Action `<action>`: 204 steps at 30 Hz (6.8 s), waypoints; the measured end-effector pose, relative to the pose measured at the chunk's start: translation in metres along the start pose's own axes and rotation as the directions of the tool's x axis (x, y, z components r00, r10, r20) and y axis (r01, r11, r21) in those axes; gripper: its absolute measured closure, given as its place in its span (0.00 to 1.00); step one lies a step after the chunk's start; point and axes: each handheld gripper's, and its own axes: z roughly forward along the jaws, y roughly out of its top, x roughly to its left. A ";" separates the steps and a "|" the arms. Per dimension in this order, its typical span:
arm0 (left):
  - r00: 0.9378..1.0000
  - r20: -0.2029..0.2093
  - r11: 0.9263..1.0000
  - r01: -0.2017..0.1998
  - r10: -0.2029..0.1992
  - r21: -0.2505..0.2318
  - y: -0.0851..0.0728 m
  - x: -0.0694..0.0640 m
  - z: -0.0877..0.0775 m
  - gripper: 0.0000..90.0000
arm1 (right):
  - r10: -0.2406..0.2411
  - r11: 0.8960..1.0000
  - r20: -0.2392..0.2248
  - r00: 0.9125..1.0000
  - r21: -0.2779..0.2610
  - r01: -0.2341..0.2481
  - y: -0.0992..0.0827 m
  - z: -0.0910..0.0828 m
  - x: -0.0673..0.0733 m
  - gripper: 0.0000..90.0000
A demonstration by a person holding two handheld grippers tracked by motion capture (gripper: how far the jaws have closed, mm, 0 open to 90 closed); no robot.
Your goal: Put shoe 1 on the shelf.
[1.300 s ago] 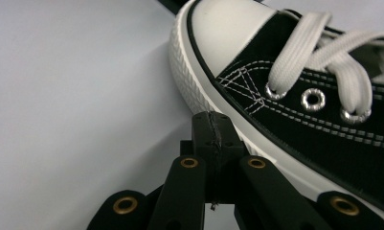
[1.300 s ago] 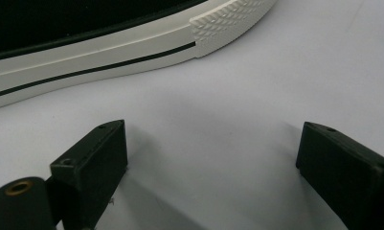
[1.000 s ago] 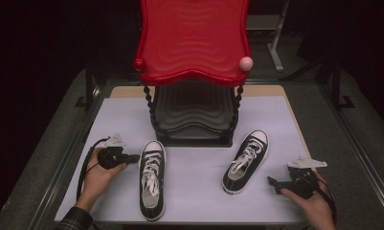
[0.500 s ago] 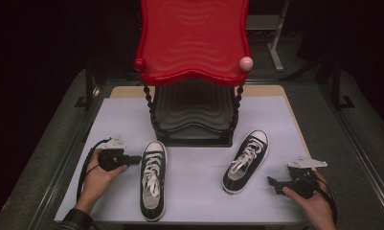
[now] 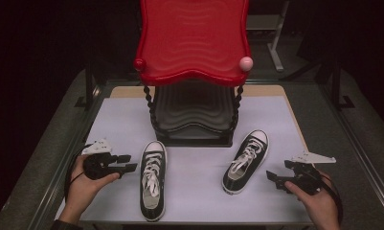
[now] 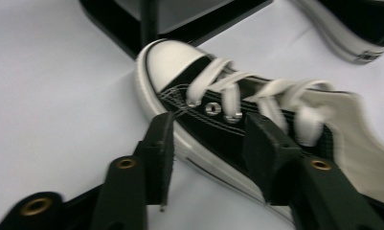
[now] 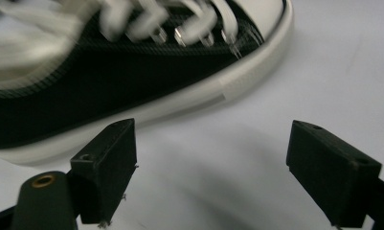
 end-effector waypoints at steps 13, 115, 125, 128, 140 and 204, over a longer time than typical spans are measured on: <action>0.996 0.081 0.999 -0.036 0.037 -0.019 -0.004 -0.029 -0.001 0.47 | -0.084 0.993 -0.204 0.975 -0.101 0.065 0.050 0.006 0.069 0.19; 0.946 -0.106 0.896 -0.323 0.306 -0.304 0.145 -0.008 0.057 0.97 | -0.383 0.902 -0.301 0.874 -0.325 0.283 0.209 0.096 0.141 0.96; 0.951 -0.136 0.900 -0.308 0.279 -0.308 0.146 -0.003 0.067 0.97 | -0.376 0.900 -0.255 0.891 -0.330 0.285 0.211 0.108 0.139 0.96; 0.951 -0.137 0.901 -0.308 0.279 -0.305 0.146 -0.004 0.069 0.97 | -0.376 0.900 -0.247 0.893 -0.328 0.288 0.211 0.108 0.139 0.96; 0.953 -0.156 0.904 -0.296 0.259 -0.308 0.144 -0.014 0.064 0.71 | -0.349 0.907 -0.220 0.911 -0.323 0.270 0.208 0.099 0.143 0.68; 0.996 0.014 0.971 -0.082 0.087 -0.225 0.087 -0.022 0.101 0.71 | -0.507 0.852 -0.353 0.786 -0.343 0.396 0.210 0.091 0.177 0.96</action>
